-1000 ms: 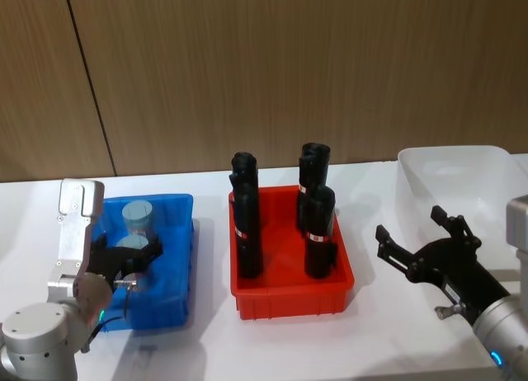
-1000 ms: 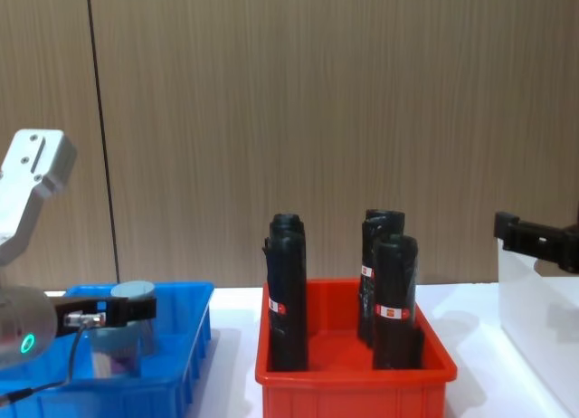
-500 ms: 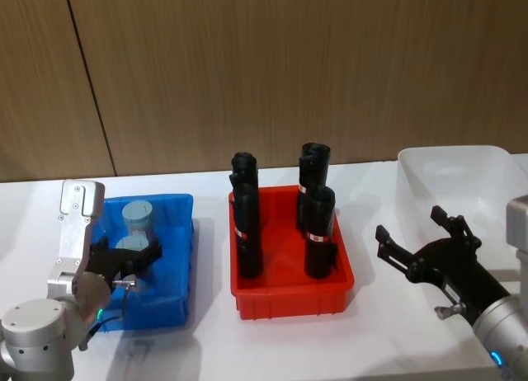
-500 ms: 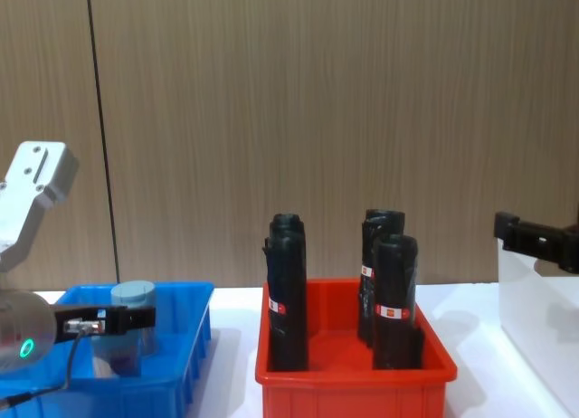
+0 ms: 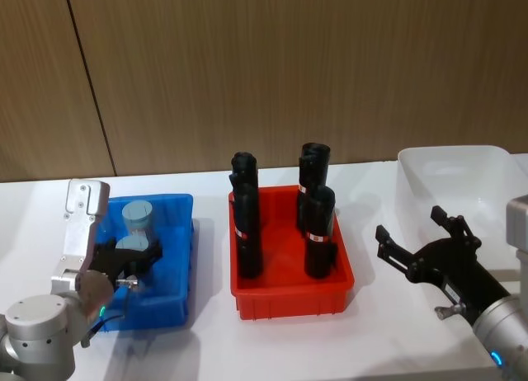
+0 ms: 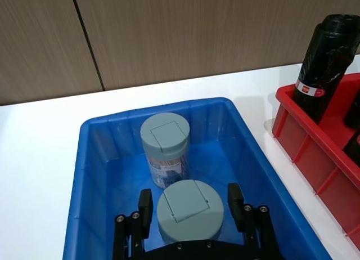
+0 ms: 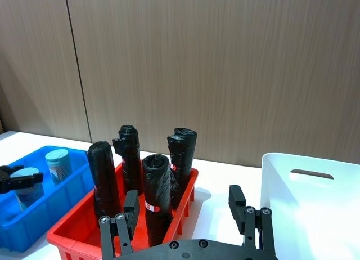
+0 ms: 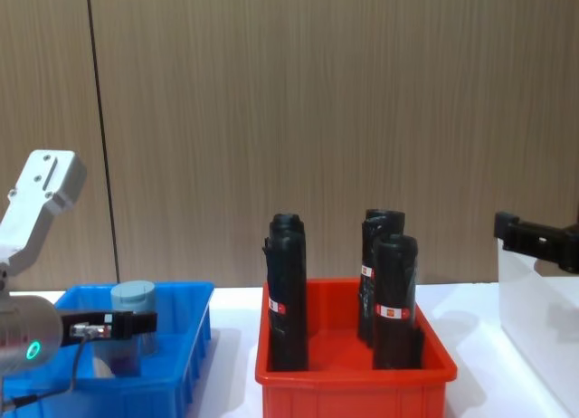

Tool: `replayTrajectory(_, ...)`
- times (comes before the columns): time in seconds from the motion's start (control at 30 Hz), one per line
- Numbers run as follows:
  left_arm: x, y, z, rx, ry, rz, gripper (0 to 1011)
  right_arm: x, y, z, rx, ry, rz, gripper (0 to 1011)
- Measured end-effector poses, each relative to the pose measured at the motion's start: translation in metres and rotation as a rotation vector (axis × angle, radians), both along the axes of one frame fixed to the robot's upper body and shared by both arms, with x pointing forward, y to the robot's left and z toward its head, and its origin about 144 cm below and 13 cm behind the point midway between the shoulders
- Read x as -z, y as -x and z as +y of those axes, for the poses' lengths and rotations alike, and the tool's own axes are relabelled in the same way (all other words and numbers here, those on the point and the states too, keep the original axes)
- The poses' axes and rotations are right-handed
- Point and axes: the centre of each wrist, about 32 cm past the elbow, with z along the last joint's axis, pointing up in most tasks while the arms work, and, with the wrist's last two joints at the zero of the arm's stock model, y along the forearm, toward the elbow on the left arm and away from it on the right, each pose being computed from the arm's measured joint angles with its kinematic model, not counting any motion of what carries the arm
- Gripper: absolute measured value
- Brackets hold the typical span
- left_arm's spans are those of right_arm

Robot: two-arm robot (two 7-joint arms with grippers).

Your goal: Pick the cotton swabs from the blue box and place them into the white box.

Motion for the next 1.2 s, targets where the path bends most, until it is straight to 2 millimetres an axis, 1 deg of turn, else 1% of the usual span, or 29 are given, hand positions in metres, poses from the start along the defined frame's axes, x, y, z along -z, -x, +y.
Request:
replayTrajectory(0.07,0.000,-0.001,0.000,0.002,-0.001,0.000,833,0.000,0.000,0.000,0.000,0.000,0.000,1001)
replayTrajectory(0.1,0.000,-0.001,0.000,0.005,-0.001,-0.001,772,0.000,0.000,0.000,0.000,0.000,0.000,1002)
replayTrajectory(0.13,0.000,-0.002,0.000,0.006,-0.002,-0.001,756,0.000,0.000,0.000,0.000,0.000,0.000,1002)
replayTrajectory(0.2,0.000,-0.003,0.000,0.010,-0.003,-0.001,681,0.000,0.000,0.000,0.000,0.000,0.000,1002)
replayTrajectory(0.27,-0.001,-0.003,0.000,0.013,-0.003,-0.002,669,0.000,0.000,0.000,0.000,0.000,0.000,1002)
replayTrajectory(0.5,-0.004,-0.004,0.000,0.024,-0.004,-0.010,669,0.000,0.000,0.000,0.000,0.000,0.000,1002)
replayTrajectory(0.63,-0.011,-0.004,-0.001,0.034,-0.006,-0.027,669,0.000,0.000,0.000,0.000,0.000,0.000,1002)
replayTrajectory(0.9,-0.028,-0.002,-0.005,0.074,-0.009,-0.085,669,0.000,0.000,0.000,0.000,0.000,0.000,1002)
replayTrajectory(1.2,-0.054,0.001,-0.011,0.166,0.003,-0.163,669,0.000,0.000,0.000,0.000,0.000,0.000,1002)
